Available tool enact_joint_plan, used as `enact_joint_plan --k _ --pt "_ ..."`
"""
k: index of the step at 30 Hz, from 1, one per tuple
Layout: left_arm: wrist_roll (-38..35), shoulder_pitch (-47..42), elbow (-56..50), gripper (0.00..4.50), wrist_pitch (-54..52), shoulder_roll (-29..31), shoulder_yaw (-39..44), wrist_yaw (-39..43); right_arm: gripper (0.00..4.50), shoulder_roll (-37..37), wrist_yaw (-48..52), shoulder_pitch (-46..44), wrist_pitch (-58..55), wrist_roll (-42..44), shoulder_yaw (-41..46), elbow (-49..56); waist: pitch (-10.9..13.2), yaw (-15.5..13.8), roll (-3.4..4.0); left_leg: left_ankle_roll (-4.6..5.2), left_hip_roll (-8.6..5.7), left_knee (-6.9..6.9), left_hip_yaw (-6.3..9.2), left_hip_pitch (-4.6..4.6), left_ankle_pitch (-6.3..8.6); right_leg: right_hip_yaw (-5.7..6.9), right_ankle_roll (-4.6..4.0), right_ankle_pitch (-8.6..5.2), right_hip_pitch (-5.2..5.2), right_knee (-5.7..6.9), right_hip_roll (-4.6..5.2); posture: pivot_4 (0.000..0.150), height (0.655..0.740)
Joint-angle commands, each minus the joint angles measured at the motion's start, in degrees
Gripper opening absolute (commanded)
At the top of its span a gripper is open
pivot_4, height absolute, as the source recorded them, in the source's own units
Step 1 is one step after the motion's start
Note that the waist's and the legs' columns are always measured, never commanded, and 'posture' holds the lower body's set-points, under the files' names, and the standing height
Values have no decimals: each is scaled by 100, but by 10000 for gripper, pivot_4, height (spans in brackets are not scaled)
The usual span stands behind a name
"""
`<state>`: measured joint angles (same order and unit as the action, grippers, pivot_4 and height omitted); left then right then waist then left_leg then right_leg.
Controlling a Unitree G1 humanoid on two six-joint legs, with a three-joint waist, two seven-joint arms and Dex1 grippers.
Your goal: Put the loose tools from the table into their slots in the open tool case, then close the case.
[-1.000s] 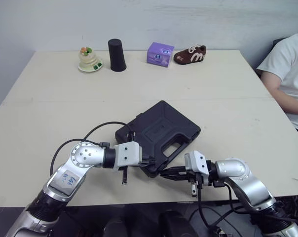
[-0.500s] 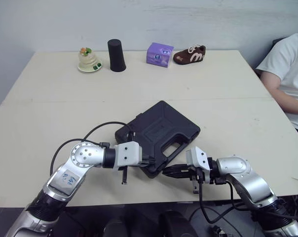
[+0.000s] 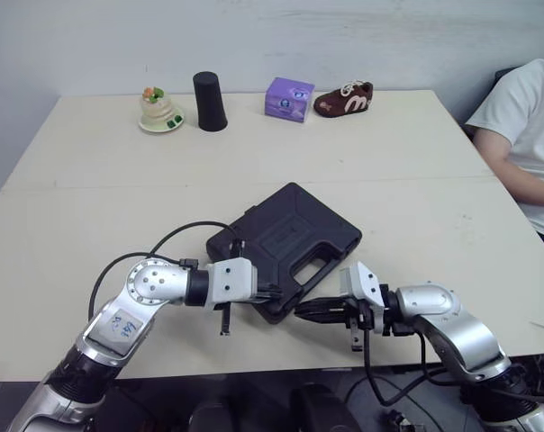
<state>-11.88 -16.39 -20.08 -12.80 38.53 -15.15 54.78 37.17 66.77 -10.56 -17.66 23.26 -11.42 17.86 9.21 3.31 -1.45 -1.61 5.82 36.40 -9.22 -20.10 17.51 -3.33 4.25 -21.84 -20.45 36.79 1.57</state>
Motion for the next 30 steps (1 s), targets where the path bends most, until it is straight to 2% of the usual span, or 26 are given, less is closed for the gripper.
enact_joint_plan --k 1,3,4,7,9,10,11,12,13,14,15,22,30 --pt "-317 350 277 0 534 -154 790 -209 124 616 439 189 -74 485 739 317 11 -15 9 0 -2 -2 -1 -4 0 0 1 0 -6 -1 2 1500 7400" --pt "-467 462 225 0 988 -159 1335 -267 124 859 444 191 -362 850 1171 288 49 -25 -9 3 -3 -3 -1 -17 1 1 4 2 -18 -9 4 1500 7400" --pt "-749 601 116 0 752 -58 1691 -262 3178 999 428 160 -452 928 1391 184 56 -22 -13 2 -1 -3 2 -28 0 2 4 2 -30 -10 1 1500 7400" --pt "-1306 980 -110 9056 134 217 2455 -265 14507 1415 623 173 -365 837 1732 -100 58 -9 -14 -35 2 -3 -4 -55 -21 0 5 2 -60 -14 -4 1500 7400" --pt "-1519 1244 -218 17967 -133 415 2783 -200 24314 1558 683 186 -203 716 1824 -293 58 -10 -14 -39 2 -10 -6 -79 -23 -2 7 1 -84 -27 -7 1500 7400" --pt "-1499 1662 -186 22870 -226 560 3286 -201 29650 1715 675 75 157 440 1960 -740 59 -11 -14 -40 2 -8 -7 -109 -24 -2 8 0 -111 -28 -7 1500 7400" --pt "-1462 1959 -154 25921 -261 650 3632 -217 33481 1815 668 -10 425 238 2049 -1070 64 27 -14 -40 2 -8 -8 -113 -23 -2 9 -1 -114 -30 -7 1500 7400" --pt "-1441 2318 -83 31490 -411 739 4022 -241 39265 1904 615 -173 790 5 2135 -1516 77 40 -6 -40 2 -7 -17 -112 -18 -9 13 -3 -118 -36 -9 1500 7400" --pt "-1454 2555 -36 35181 -498 772 4282 -272 43417 1947 548 -322 1084 -154 2187 -1858 99 65 -8 -37 0 -7 -23 -111 -15 -13 14 -4 -118 -39 -7 1500 7400" --pt "-1467 2697 8 40264 -438 741 4472 -302 45000 1952 454 -444 1257 -229 2254 -2128 132 82 -9 -34 -2 -4 -27 -110 -14 -14 16 -5 -119 -39 -5 1500 7400" --pt "-1482 2791 46 44278 -411 688 4652 -391 45000 1936 352 -548 1453 -294 2341 -2364 150 91 -12 -33 -3 4 -29 -110 -13 -14 18 -6 -119 -38 -4 1500 7400" --pt "-775 3142 804 44278 83 586 5491 -1125 45000 1922 258 -1211 2382 -515 2516 -3740 171 120 -6 -33 -3 37 -26 -108 -14 -12 28 -1 -110 -15 -5 1500 7400" --pt "-752 2911 1106 44278 422 559 5450 -1280 45000 1645 243 -2141 3250 -921 2159 -4906 178 181 -4 -32 3 63 -39 -98 -13 -20 30 1 -112 23 -7 1500 7400"
